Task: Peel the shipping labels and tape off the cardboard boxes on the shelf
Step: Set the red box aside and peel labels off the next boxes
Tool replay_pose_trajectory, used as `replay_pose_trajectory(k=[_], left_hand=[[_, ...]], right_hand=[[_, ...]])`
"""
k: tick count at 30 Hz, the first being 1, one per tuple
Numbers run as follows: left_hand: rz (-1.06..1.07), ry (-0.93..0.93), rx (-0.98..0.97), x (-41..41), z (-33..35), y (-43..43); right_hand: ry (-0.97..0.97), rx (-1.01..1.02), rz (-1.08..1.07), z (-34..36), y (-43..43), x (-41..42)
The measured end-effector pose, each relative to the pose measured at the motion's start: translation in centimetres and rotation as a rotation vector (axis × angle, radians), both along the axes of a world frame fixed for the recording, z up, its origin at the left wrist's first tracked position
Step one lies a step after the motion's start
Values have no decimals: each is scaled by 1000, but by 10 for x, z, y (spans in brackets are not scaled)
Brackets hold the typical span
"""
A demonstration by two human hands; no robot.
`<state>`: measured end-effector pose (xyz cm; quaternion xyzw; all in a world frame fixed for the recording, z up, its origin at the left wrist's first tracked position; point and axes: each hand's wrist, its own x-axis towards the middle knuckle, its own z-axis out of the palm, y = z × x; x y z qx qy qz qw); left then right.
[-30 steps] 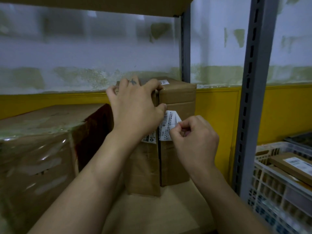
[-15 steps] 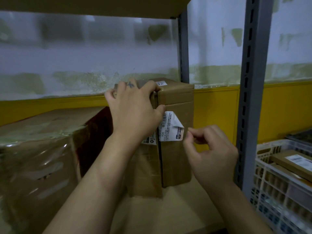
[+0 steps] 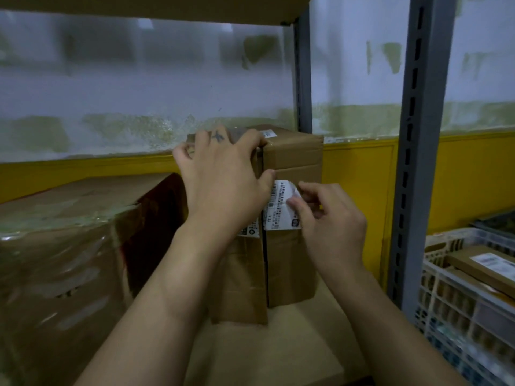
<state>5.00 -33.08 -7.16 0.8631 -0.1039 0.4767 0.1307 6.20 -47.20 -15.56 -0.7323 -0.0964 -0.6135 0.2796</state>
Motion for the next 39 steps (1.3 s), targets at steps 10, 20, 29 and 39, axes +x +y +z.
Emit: replay_pose_trajectory(k=[10, 20, 29, 39], left_hand=[[-15, -11, -25, 4, 0, -1], [-24, -45, -19, 3, -3, 1], [-36, 94, -28, 2, 10, 6], [-62, 107, -99, 2, 12, 5]], right_hand=[[85, 55, -64, 3, 18, -6], [46, 55, -86, -4, 28, -13], [12, -37, -106, -14, 29, -14], [-12, -125, -70, -15, 22, -15]])
